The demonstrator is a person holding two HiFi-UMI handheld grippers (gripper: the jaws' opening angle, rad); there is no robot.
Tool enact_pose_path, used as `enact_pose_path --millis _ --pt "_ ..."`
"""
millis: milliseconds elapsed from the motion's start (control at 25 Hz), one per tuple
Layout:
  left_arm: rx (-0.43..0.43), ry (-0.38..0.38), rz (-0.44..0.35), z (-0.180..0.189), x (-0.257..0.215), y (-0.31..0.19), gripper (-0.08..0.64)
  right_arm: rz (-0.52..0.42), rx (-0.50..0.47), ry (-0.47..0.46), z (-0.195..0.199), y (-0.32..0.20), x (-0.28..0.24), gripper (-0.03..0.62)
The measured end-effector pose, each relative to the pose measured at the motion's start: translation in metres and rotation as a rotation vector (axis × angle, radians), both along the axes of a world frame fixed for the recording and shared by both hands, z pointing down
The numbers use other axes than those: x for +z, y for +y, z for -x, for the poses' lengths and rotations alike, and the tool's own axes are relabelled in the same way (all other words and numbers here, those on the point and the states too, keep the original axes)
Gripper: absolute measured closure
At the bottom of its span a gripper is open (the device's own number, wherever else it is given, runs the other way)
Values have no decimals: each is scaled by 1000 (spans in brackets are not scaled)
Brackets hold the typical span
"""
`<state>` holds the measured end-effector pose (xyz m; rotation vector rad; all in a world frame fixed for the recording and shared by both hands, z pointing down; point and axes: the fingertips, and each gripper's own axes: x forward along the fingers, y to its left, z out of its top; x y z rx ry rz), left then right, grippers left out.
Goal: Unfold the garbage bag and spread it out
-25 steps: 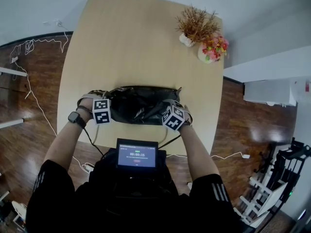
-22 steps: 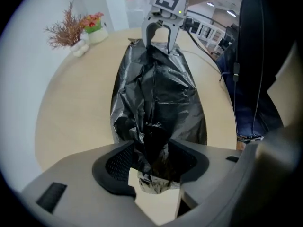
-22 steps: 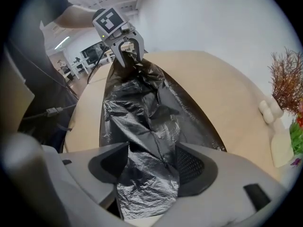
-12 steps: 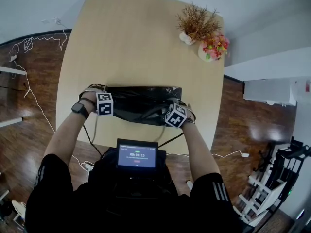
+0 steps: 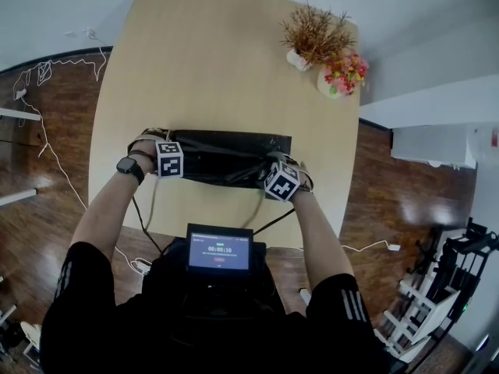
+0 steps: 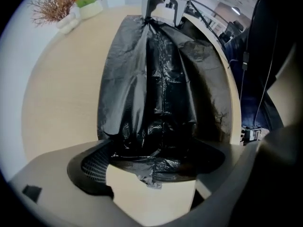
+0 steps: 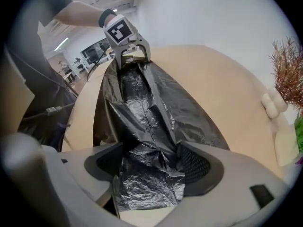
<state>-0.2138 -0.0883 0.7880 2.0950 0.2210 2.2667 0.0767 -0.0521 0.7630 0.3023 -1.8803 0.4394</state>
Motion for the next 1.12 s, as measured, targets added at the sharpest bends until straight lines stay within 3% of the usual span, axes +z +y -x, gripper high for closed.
enact_pose_path --millis 240,520,640,760,960,1120 --pt "-3 11 -20 -4 -4 -5 38 -18 -9 -8 2 -5 -5 183" --pt "-31 136 -103 -18 -62 7 41 -94 20 -120 13 0 -53 183" --pt "-7 137 -150 -17 -74 18 43 -101 26 -122 9 12 -52 183" --pt "-15 110 -198 -7 -57 17 42 -83 56 -128 7 20 -44 183" --pt "-31 94 -178 -2 -23 18 42 -48 47 -99 9 29 -26 183" --pt "-59 72 -119 -1 -10 20 41 -6 48 -68 6 34 -10 183"
